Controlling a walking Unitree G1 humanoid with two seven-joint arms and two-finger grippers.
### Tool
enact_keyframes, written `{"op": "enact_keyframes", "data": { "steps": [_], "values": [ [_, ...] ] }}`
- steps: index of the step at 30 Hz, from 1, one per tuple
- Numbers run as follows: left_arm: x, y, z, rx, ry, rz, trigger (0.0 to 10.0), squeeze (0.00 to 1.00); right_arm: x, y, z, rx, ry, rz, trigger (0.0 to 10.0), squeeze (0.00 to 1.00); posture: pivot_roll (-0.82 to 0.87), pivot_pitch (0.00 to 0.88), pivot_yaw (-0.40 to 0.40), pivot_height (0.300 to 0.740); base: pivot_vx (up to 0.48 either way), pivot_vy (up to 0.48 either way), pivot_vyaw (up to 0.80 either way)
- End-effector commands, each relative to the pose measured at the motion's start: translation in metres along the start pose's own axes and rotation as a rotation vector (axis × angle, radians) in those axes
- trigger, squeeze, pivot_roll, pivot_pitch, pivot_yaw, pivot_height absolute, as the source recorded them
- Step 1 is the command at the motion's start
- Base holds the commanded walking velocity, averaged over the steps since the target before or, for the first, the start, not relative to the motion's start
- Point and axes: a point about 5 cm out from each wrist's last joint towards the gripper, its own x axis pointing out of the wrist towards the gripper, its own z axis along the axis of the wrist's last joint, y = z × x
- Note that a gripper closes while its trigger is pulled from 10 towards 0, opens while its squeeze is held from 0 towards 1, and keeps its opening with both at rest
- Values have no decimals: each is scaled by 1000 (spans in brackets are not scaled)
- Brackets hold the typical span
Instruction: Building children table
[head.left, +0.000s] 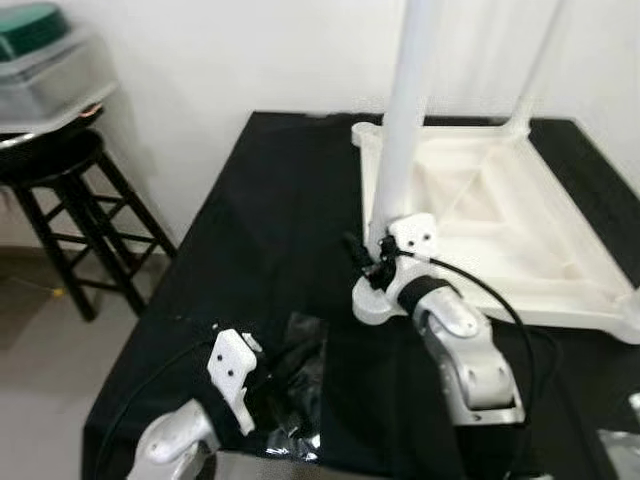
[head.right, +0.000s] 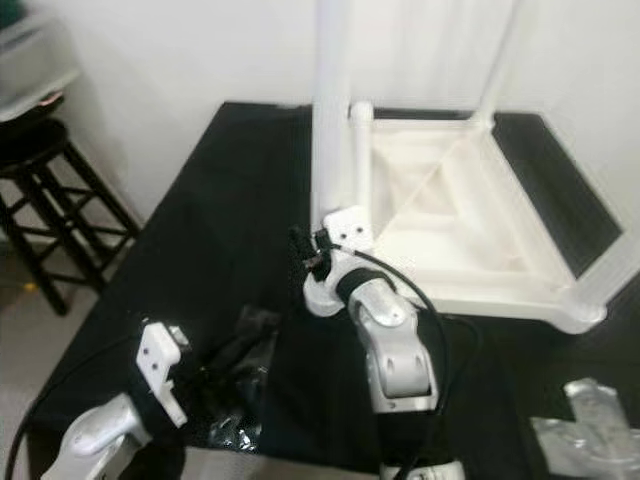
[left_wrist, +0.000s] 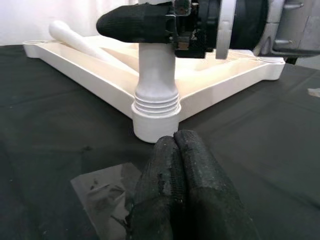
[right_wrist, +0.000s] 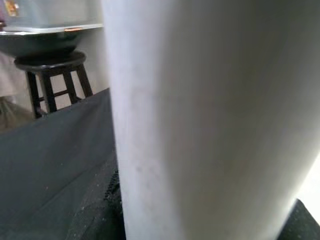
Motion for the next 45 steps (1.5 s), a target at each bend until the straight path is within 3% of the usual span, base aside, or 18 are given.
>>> {"op": "enact_keyframes", "data": {
  "steps": [1, 3, 4, 5, 6, 12, 13, 15, 16, 22, 25, 26, 27, 28, 40, 41, 44, 45],
  "values": [
    [0, 1, -3, -7, 10, -3, 10000, 0, -9, -15, -51, 17, 259, -55, 0, 0, 30, 124, 10, 740, 0, 0, 0],
    [0, 1, -3, -4, 10, 0, 10000, 0, -4, -18, -49, 13, 266, -52, 0, 0, 26, 122, 12, 740, 0, 0, 0],
    [1, 2, -3, -1, 9, 6, 10000, 0, 1, -19, -45, 4, 263, -37, 10000, 0, 23, 120, 19, 740, 0, 0, 0],
    [1, 2, -3, 1, 8, 12, 10000, 0, 6, -19, -39, 14, 245, -1, 10000, 0, 15, 117, 18, 740, 0, 0, 0],
    [1, 2, -3, 2, 8, 14, 10000, 0, 10, -21, -33, 20, 216, 21, 10000, 1000, 8, 118, 13, 740, 0, 0, 0],
    [2, 1, -4, -3, 8, 8, 10000, 0, 19, -20, 13, 15, 0, 225, 10000, 1000, -9, 116, 19, 740, 0, 0, 0],
    [3, 1, -4, -4, 8, 6, 10000, 0, 16, -21, 26, -5, -49, 300, 10000, 376, -9, 115, 16, 740, 0, 0, 0],
    [3, 1, -4, -5, 8, 4, 10000, 0, 14, -21, 34, -20, -75, 348, 10000, 376, -8, 115, 15, 740, 0, 0, 0],
    [3, 0, -4, -7, 7, 3, 10000, 0, 10, -21, 39, -28, -93, 438, 10000, 0, -6, 116, 14, 740, 0, 0, 0],
    [4, -1, -5, -5, 5, 9, 10000, 0, 4, -27, 31, -83, -45, 713, 10000, 0, 6, 111, 7, 740, 0, 0, 0],
    [3, -2, -5, -4, 5, 11, 10000, 0, 8, -32, 29, -70, -42, 734, 10000, 0, 11, 108, 5, 740, 0, 0, 0],
    [3, -2, -6, -4, 6, 11, 10000, 0, 9, -34, 27, -56, -35, 748, 6706, 0, 14, 106, 4, 740, 0, 0, 0],
    [3, -2, -6, -4, 6, 11, 10000, 0, 9, -34, 27, -56, -35, 748, 6706, 0, 14, 106, 4, 740, 0, 0, 0],
    [3, -3, -6, -5, 7, 11, 10000, 0, 10, -36, 25, -39, -28, 761, 0, 0, 16, 104, 4, 740, 0, 0, 0],
    [1, -7, -9, -12, 17, 6, 10000, 0, 5, -49, 14, -25, -9, 713, 0, 0, 9, 84, 6, 740, 0, 0, 0],
    [0, -8, -10, -12, 21, 5, 10000, 0, 2, -48, 4, -29, 18, 593, 0, 0, 7, 72, -13, 740, 0, 0, 0],
    [-1, -8, -11, -12, 23, 5, 10000, 0, 2, -45, -3, -29, 34, 513, 0, 0, 7, 72, -13, 740, 0, 0, 0],
    [-1, -8, -11, -12, 25, 4, 10000, 0, 2, -41, -11, -19, 56, 411, 0, 0, 11, 69, -17, 740, 0, 0, 0]
  ]
}}
